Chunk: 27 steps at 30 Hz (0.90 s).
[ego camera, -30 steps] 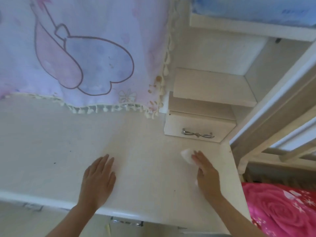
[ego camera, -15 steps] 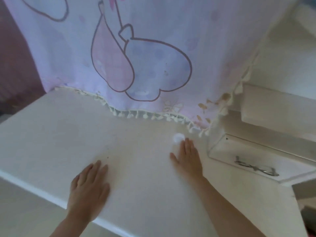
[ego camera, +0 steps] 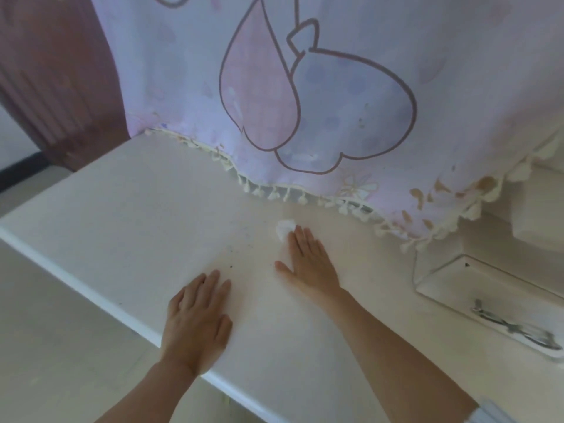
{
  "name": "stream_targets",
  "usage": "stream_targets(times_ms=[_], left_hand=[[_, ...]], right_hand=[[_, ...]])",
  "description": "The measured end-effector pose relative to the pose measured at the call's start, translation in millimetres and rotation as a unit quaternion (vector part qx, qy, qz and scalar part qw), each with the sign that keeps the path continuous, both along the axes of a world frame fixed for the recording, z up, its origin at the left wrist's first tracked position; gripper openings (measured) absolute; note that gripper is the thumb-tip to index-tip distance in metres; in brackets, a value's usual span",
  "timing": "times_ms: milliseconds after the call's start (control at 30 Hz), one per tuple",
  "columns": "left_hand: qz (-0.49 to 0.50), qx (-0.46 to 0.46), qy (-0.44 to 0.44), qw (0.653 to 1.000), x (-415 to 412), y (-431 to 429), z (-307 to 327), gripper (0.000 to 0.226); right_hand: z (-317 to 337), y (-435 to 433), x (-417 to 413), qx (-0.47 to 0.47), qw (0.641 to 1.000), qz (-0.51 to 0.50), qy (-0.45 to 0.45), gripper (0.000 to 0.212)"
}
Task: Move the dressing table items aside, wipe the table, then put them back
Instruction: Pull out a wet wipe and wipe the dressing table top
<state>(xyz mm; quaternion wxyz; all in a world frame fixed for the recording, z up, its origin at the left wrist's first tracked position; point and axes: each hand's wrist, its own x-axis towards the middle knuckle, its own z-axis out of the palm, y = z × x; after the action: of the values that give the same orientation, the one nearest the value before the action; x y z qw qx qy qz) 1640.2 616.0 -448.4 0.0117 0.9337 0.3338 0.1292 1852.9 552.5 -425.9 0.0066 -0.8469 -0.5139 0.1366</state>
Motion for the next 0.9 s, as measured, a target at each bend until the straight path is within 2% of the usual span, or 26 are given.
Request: stream_targets(times_ms=[67, 133, 200, 267, 333, 400, 467, 533, 600, 633, 733, 800, 900], left_hand=[[-0.002, -0.015, 0.003, 1.000, -1, 0, 2, 0.052], [0.003, -0.035, 0.015, 0.999, 0, 1, 5, 0.053], [-0.004, -0.056, 0.025, 0.998, -1, -2, 8, 0.053], [-0.045, -0.077, 0.007, 0.996, -8, -2, 10, 0.051], [-0.099, -0.078, -0.038, 0.991, -22, 19, 15, 0.050], [-0.074, -0.055, -0.063, 0.994, -45, 75, 15, 0.047], [0.030, -0.041, -0.032, 0.998, -75, 149, 17, 0.047], [0.170, -0.083, 0.000, 0.982, -107, 222, 22, 0.046], [0.258, -0.142, 0.038, 0.955, -132, 278, 23, 0.047], [0.271, -0.151, 0.045, 0.950, -140, 298, 21, 0.047], [0.231, -0.165, 0.083, 0.955, -146, 332, 15, 0.039], [0.207, -0.159, 0.092, 0.961, -147, 336, 9, 0.049], [0.186, -0.152, 0.050, 0.969, -150, 337, 1, 0.072]], right_hand=[[-1, -17, -7, -0.005, 1.000, 0.015, 0.014, 0.102], [-5, -33, -6, 0.033, 0.998, -0.034, -0.031, 0.097], [-3, -42, 5, 0.073, 0.980, -0.179, -0.052, 0.085], [4, -43, 17, 0.050, 0.948, -0.314, -0.032, 0.067], [8, -28, 17, 0.051, 0.917, -0.395, -0.007, 0.062], [7, 9, -3, 0.034, 0.925, -0.379, -0.001, 0.062], [2, 56, -29, 0.023, 0.951, -0.309, 0.001, 0.064], [1, 109, -57, 0.024, 0.968, -0.250, 0.000, 0.065], [3, 158, -79, 0.028, 0.975, -0.220, 0.011, 0.065], [5, 179, -87, 0.029, 0.976, -0.214, 0.017, 0.066], [5, 235, -91, 0.034, 0.975, -0.219, 0.021, 0.065], [5, 273, -89, 0.030, 0.975, -0.219, 0.032, 0.064], [3, 336, -97, 0.035, 0.982, -0.182, 0.033, 0.064]])
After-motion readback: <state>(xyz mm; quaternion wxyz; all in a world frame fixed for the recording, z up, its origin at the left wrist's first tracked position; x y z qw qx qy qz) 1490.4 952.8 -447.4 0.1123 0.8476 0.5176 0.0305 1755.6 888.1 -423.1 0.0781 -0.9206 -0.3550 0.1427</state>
